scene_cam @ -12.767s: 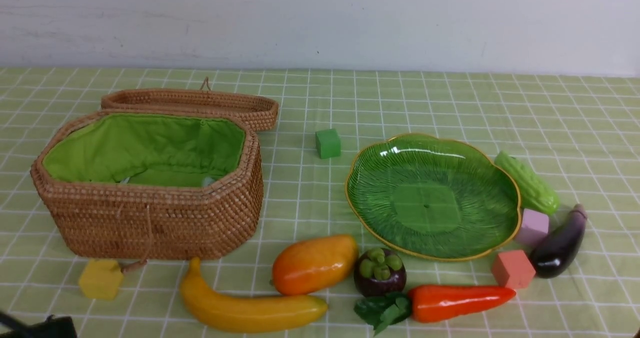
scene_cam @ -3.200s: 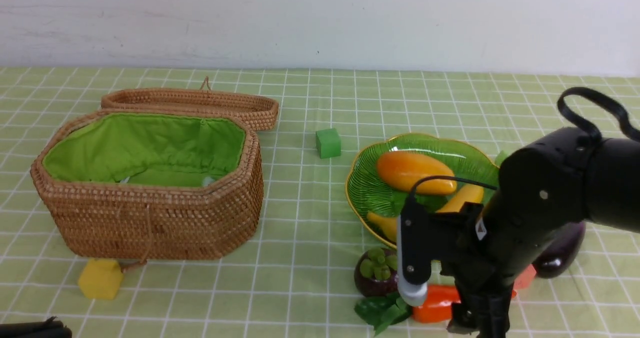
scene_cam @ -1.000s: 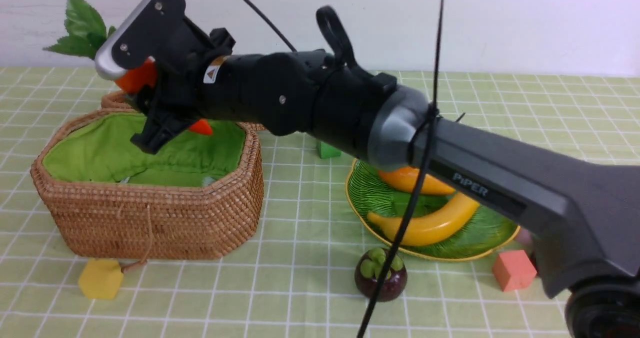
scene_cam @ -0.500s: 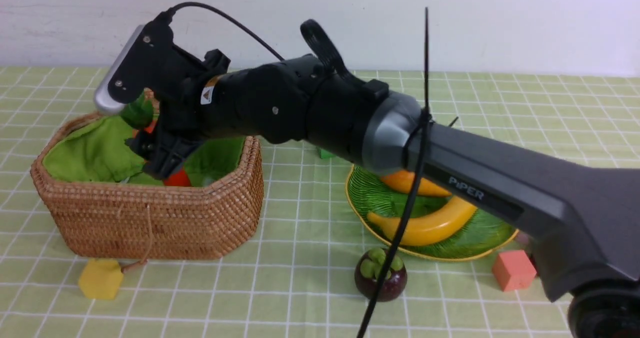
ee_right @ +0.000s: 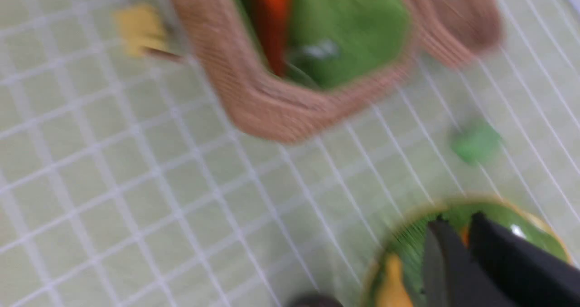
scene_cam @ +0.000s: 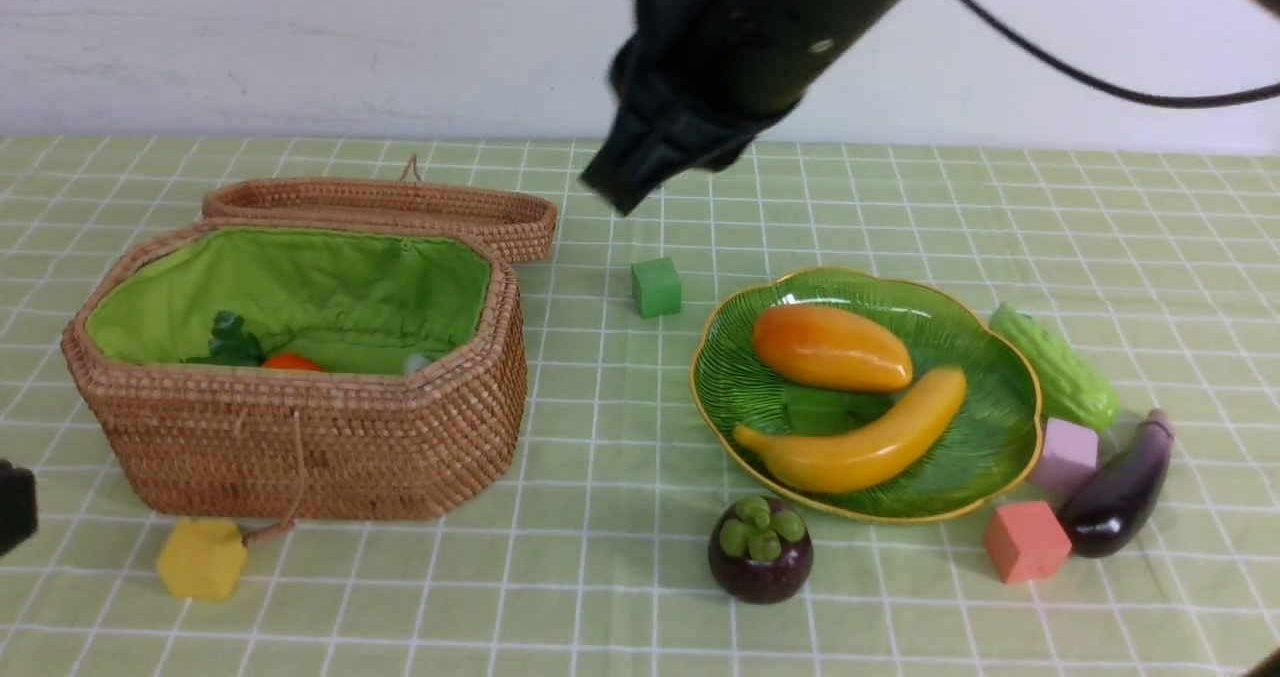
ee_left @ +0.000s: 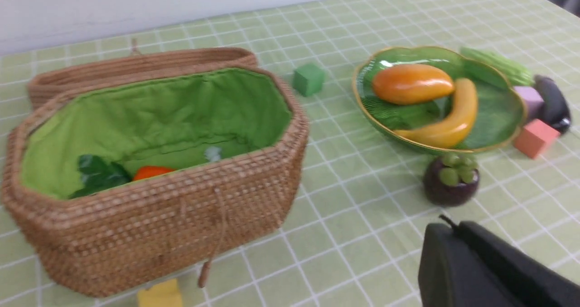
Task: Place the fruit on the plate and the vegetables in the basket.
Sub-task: Grab an eggplant with your right arm and place it in the basket on the left.
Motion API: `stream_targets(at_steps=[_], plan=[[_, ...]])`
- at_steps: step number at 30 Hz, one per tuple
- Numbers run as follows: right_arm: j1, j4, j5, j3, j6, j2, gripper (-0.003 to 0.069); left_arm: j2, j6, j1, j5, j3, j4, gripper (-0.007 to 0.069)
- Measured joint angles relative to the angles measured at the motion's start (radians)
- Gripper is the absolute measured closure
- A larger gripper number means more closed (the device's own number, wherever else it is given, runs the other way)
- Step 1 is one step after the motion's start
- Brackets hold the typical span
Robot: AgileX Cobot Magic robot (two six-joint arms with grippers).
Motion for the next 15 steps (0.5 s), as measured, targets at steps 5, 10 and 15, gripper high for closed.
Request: stream_targets(at_steps=[5,10,15], plan=[[-0.124,-0.032,0.007,0.214,0.156,-0.118,0.0676,0.000,0.149,0.000,-0.045,0.000,-0.097,0.0638],[-0.339,-0.032,0.006,0.531,0.345,-0.264,0.0671,0.000,0.192,0.000,-0.050,0.000,-0.106,0.0638],[-0.628,0.011,-0.082,0.775,0.516,-0.263,0.0612,0.000,0.196,0.000,-0.050,0.000,-0.110,0.0638]])
